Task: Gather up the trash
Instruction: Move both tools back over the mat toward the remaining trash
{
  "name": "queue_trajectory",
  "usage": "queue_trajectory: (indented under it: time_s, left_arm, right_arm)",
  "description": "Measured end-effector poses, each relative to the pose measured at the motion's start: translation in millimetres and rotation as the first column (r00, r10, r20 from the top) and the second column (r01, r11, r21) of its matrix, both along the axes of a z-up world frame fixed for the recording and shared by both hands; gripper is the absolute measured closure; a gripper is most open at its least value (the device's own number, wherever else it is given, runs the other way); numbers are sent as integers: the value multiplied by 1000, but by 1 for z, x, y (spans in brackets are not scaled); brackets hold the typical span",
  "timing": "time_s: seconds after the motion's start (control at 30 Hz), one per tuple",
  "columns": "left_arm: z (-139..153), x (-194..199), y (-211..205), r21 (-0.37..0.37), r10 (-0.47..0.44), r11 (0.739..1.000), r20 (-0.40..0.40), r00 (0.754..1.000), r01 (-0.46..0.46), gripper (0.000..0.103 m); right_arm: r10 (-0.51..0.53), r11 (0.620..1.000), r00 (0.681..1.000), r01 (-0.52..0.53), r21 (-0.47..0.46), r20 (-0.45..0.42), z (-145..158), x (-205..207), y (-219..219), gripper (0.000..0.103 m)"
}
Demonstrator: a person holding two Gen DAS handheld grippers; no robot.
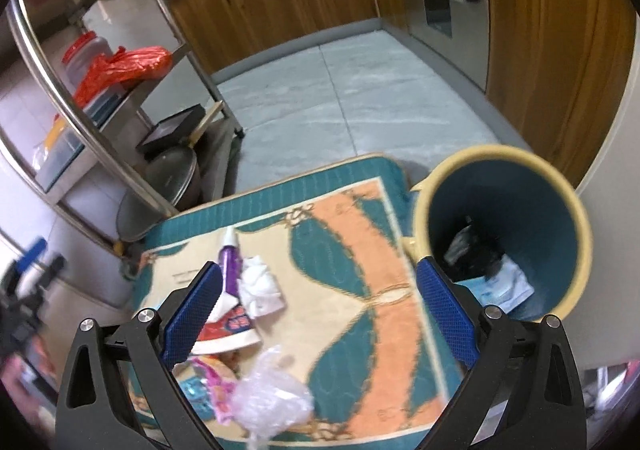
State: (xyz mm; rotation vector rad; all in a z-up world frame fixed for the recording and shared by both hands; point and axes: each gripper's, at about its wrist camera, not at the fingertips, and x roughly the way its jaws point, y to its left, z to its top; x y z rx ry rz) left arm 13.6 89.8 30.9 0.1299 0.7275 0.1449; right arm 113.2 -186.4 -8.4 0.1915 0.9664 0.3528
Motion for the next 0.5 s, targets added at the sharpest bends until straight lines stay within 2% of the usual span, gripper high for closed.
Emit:
queue_trajectory:
  time_s: [0.07, 0.13, 0.33, 0.5]
  left_arm:
    - [-15, 1, 8, 48, -10, 999, -44, 999, 12, 6]
    - [-24, 2, 15, 65, -13, 998, -63, 998, 17, 6]
    - [-43, 11, 36, -12, -12, 1000, -72, 997, 12, 6]
    - [-65, 18, 37, -51, -44, 998, -127, 991, 38, 6]
  right_arm:
    - [14, 1000, 1000, -14, -24, 2, -3, 4, 13, 6]
    - [25, 998, 1000, -24, -57, 7, -6, 7, 26, 6]
    - [31, 996, 999, -32, -83, -10, -20, 22, 63, 6]
    - [60, 993, 998, -63, -99, -24, -32, 33, 90, 6]
